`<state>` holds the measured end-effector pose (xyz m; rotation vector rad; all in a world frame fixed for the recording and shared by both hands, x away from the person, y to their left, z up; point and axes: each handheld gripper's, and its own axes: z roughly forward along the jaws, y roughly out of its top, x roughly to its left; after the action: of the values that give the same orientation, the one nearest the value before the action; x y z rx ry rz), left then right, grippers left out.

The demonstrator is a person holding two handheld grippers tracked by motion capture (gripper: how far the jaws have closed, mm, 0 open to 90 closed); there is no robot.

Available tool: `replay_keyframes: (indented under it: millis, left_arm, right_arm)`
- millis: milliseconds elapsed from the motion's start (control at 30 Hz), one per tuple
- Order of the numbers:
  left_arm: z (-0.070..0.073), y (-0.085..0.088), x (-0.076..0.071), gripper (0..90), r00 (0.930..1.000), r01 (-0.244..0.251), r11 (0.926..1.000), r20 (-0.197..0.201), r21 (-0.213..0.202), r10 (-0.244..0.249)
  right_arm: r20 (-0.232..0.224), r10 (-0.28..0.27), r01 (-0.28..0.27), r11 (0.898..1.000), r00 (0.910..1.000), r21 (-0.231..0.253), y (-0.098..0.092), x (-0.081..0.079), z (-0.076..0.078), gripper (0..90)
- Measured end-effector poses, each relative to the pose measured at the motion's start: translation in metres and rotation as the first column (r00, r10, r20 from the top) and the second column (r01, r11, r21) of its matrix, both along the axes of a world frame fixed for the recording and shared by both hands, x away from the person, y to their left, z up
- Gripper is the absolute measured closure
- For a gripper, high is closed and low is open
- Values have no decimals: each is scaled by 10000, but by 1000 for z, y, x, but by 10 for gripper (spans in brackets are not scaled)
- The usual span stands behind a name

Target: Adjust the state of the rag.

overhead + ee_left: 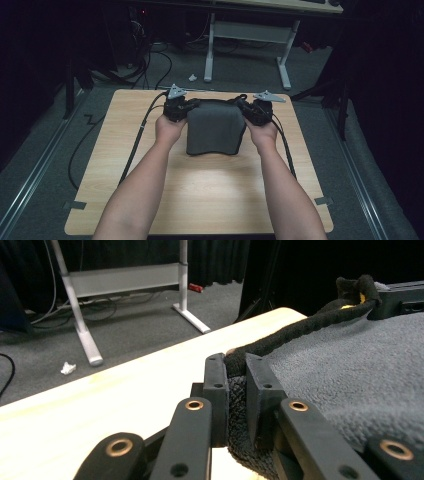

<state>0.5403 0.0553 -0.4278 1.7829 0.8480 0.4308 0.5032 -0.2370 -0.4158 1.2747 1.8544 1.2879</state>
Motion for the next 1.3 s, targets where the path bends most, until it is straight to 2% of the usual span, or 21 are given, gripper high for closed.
replay_keyframes:
  millis: [467,700,1133,1300]
  left_arm:
    - [-8,0,1,800,9996,34,9996,-276,292,-26]
    - [-19,5,-1,787,9988,-28,9999,-494,131,35]
    - [-21,9,-4,782,9979,-195,9998,-619,55,198]
    - [-23,12,-4,752,9959,-476,9984,-753,298,497]
  right_arm:
    - [-273,150,-146,9998,9995,129,-2,0,-15,837]
    - [-397,179,-171,9996,9991,210,-2,-1,-23,834]
    - [-477,224,-203,9989,9986,426,-1,0,-25,809]
    - [-493,80,-61,9993,9988,377,-5,-1,-24,751]
